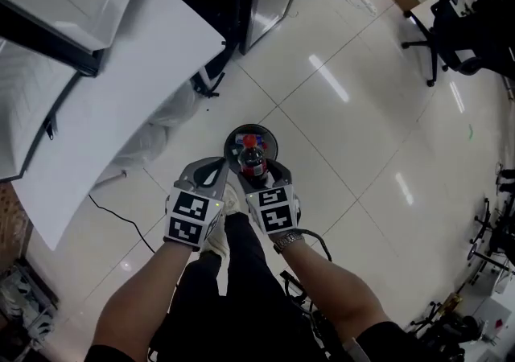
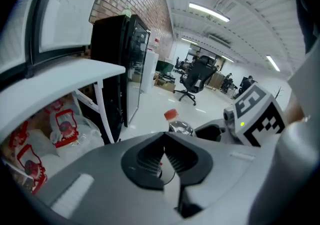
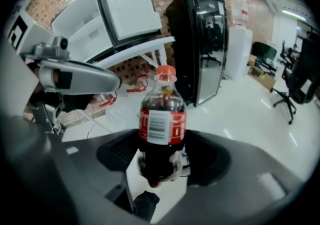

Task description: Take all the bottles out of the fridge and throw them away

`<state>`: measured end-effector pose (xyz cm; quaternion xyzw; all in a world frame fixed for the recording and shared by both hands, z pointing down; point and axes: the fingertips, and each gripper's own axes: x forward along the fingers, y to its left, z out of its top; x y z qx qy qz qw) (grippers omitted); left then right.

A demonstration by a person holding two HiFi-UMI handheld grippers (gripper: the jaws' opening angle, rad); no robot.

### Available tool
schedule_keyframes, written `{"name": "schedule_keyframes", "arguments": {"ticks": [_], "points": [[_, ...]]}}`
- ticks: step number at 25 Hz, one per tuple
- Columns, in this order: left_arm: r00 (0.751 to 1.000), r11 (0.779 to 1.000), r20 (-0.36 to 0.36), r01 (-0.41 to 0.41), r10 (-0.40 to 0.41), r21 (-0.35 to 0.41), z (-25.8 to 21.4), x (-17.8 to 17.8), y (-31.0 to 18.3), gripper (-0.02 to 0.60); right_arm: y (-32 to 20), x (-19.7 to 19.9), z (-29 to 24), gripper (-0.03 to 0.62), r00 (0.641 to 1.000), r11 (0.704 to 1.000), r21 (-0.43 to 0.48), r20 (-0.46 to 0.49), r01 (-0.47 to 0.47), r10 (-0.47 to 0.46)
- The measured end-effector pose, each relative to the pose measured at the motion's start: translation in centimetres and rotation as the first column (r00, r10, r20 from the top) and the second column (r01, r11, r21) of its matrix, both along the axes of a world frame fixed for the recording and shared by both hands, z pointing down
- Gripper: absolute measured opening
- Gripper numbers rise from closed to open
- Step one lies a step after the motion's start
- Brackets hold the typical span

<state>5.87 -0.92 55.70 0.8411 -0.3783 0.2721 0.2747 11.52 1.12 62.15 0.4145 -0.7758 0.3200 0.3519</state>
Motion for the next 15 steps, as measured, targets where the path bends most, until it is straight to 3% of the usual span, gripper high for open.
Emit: {"name": "schedule_keyframes", "arguments": {"ticks": [7, 15], "points": [[0.999, 0.996, -0.003, -0.038, 0.038, -0.085, 7.5, 1.9, 0.7, 0.003, 1.5, 2.0, 9.0, 0.296, 0.997, 0.991, -0.116, -0.043, -0.066, 0.061], [0.998, 0.986, 0.013, -0.051, 0.054, -0.157, 12.5, 3.0, 2.1, 0.003, 1.8, 2.7, 16.1, 0.296, 0.995, 0.984, -0.172, -0.092, -0.046, 0.031]]}}
